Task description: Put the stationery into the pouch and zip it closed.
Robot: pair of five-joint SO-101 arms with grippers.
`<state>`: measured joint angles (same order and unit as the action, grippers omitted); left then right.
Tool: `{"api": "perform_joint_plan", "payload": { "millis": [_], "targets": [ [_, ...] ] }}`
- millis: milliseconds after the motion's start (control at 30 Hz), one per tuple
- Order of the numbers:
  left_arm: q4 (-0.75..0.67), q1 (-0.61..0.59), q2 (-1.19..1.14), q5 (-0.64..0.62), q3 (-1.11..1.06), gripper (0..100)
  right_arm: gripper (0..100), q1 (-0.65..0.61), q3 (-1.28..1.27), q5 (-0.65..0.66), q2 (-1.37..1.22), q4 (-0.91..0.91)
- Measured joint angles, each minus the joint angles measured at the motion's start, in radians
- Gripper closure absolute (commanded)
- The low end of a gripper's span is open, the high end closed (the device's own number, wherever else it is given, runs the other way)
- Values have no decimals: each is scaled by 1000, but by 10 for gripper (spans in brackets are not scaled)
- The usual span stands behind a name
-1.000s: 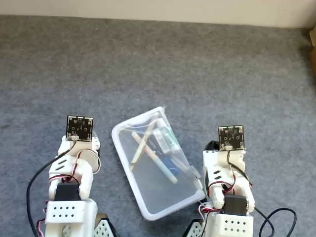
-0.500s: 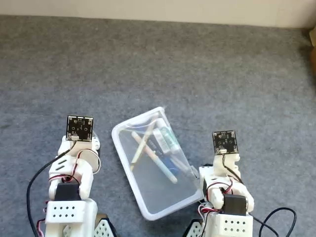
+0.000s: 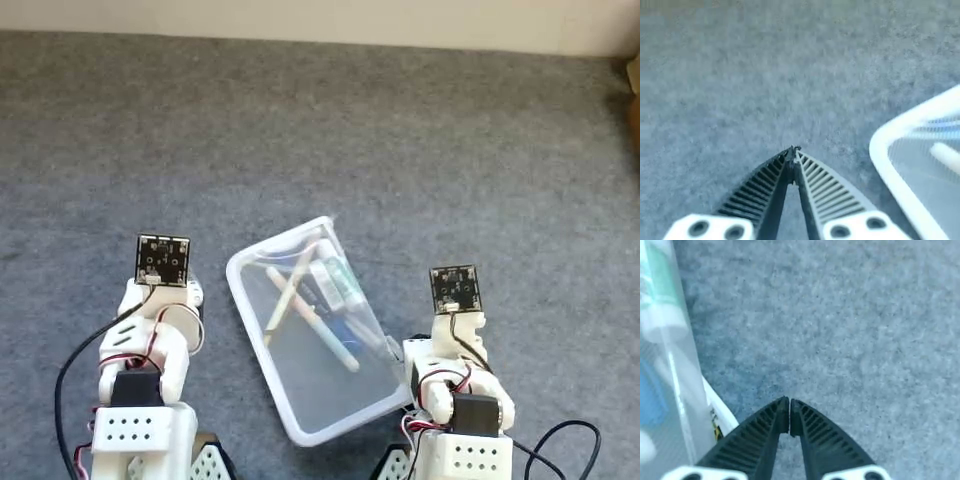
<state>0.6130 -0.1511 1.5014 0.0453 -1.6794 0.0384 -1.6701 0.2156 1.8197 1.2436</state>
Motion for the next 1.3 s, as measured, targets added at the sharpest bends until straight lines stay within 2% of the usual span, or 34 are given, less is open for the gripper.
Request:
{"api": "perform_joint_plan", "payload": {
  "millis": [200,433,1300],
  "targets": [
    [153,0,0,0,0,993,987,0,0,0,0,0],
    [212,0,0,0,0,993,987,0,0,0,0,0],
    [219,0,0,0,0,993,987,0,0,0,0,0]
  ]
}}
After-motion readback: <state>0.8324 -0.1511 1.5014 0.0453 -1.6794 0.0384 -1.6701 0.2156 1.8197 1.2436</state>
